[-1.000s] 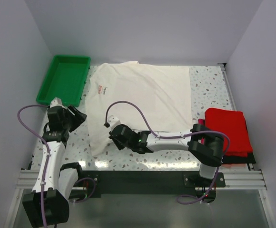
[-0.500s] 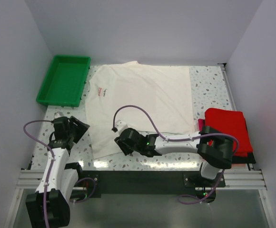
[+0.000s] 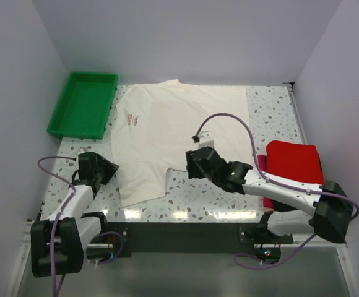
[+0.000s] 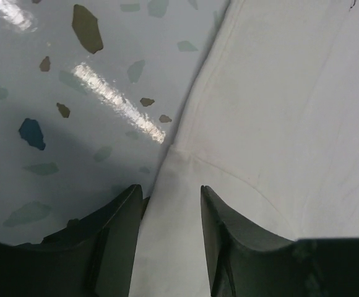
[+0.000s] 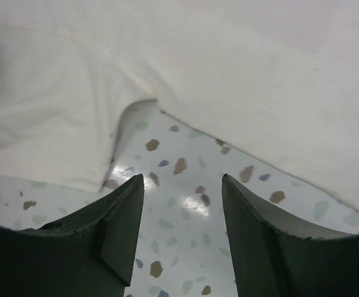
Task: Fold and stack the t-shirts
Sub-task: Flatten the tshirt out
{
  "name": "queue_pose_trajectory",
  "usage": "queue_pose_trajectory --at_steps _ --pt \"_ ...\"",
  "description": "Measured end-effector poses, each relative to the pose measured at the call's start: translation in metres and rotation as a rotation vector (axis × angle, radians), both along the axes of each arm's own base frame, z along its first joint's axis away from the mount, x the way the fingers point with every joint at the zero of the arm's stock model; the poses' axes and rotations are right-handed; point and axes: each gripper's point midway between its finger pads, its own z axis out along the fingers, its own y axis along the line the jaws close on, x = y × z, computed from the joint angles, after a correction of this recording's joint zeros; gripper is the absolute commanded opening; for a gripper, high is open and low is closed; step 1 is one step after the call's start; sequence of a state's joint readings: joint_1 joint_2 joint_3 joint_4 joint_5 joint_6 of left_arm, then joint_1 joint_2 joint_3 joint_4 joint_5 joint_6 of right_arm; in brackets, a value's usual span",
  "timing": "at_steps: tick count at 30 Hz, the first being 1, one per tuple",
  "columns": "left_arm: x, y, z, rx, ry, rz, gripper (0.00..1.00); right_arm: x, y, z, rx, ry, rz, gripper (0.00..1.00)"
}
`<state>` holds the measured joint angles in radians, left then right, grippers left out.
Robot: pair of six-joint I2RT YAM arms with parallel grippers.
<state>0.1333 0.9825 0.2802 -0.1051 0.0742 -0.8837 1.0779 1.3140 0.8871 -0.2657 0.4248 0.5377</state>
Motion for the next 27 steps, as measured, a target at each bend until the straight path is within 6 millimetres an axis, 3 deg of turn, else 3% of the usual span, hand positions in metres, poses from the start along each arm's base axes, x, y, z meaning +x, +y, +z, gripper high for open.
queue_pose_trajectory --at_steps 4,5,8,10,16,23,27 --pt "0.01 -0.007 -0.004 0.011 -0.012 -0.018 0.32 0.025 -0.068 -0.006 0.022 0.029 -0.204 0.62" --pt "0.011 -0.01 -0.005 0.013 -0.008 -0.022 0.22 0.028 -0.083 -0.009 0.021 0.038 -0.247 0.62" --pt "0.013 -0.013 -0.01 0.02 0.002 -0.025 0.04 0.03 -0.112 -0.016 0.022 0.065 -0.33 0.63" --pt "0.015 -0.012 -0.011 0.025 0.012 -0.015 0.0 0.03 -0.125 -0.022 0.013 0.087 -0.371 0.64" --pt "0.011 0.004 -0.01 0.076 0.059 0.046 0.0 0.029 -0.161 -0.045 -0.02 0.162 -0.48 0.65" --pt "-0.01 0.032 -0.002 0.142 0.092 0.154 0.01 0.021 -0.201 -0.07 -0.039 0.242 -0.604 0.66" --pt "-0.015 0.033 0.001 0.147 0.092 0.16 0.21 0.015 -0.211 -0.076 -0.014 0.274 -0.649 0.66"
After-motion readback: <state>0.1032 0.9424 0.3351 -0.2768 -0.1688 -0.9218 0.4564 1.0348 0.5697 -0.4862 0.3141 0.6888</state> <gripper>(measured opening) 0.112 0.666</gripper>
